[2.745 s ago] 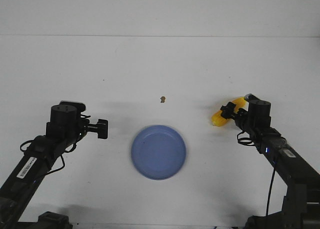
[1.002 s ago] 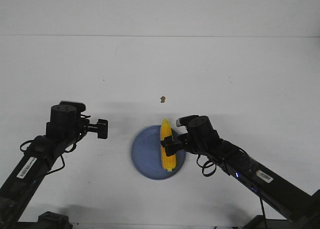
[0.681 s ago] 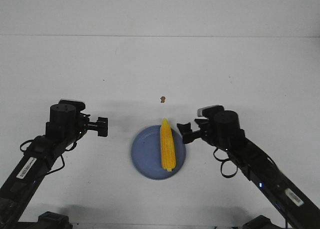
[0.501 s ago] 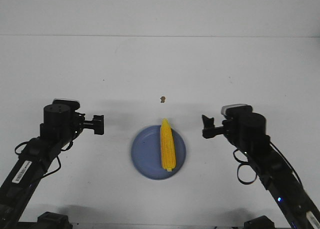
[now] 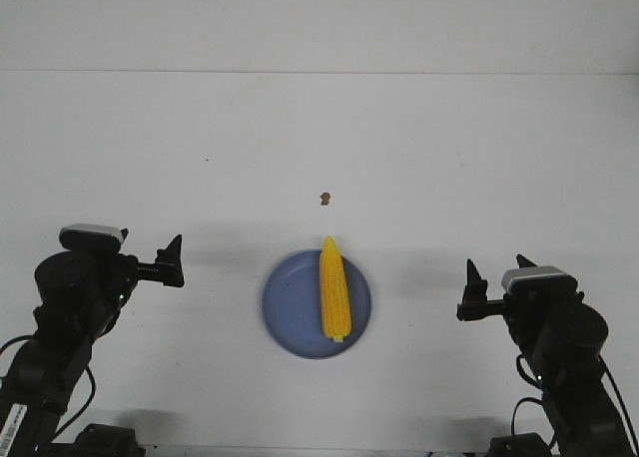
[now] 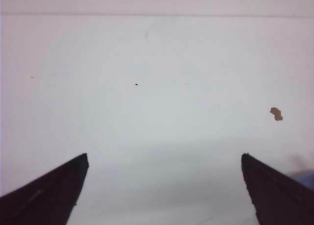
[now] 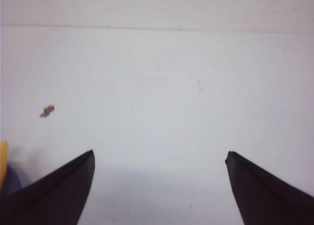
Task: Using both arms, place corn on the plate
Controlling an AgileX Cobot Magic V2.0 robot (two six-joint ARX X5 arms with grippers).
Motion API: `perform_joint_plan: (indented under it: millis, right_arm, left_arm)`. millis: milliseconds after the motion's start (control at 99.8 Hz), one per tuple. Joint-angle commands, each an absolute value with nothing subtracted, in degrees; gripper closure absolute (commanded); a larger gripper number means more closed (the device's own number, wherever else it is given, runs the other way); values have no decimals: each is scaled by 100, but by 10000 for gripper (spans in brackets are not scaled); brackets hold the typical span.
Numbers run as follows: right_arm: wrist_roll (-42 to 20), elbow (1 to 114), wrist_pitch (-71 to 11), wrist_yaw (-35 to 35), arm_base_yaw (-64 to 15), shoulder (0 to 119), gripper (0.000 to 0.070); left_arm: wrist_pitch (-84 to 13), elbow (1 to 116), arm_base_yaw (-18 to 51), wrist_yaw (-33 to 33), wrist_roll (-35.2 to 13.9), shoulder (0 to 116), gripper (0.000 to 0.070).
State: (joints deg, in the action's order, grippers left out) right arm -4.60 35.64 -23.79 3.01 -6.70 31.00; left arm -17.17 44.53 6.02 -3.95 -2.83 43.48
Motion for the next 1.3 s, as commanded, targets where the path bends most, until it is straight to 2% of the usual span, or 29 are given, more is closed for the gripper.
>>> perform_joint_plan:
  millis: [0, 240, 331, 381, 461, 611, 631, 1292]
  right_arm:
    - [-631, 3468, -2320, 292, -672, 2786, 136]
    - [-633, 3210, -2471, 137, -672, 1826, 137]
    - [-613, 3210, -2453, -132, -672, 1695, 139]
    - [-611, 3212, -2443, -200, -672, 1680, 163]
    - [-609, 3212, -2403, -196, -672, 1682, 282]
    - [-530, 3212, -2403, -196, -672, 1693, 675]
    - [-504, 3212, -2408, -193, -672, 1693, 700]
    - [-447, 3218, -2403, -193, -672, 1691, 700]
  left_arm:
    - [-1660, 4174, 607, -384, -266, 4093, 80]
    - [-1669, 3094, 607, -381, -493, 2963, 95]
    - [-1669, 3000, 607, -384, -565, 2663, 163]
    - [-1653, 3002, 607, -381, -561, 2530, 208]
    - [-1651, 3002, 607, -381, -541, 2362, 330]
    - [-1658, 3002, 607, -384, -541, 2145, 700]
    - [-1660, 3002, 607, -384, -541, 2128, 700]
    - [-1656, 3004, 607, -384, -558, 2075, 688]
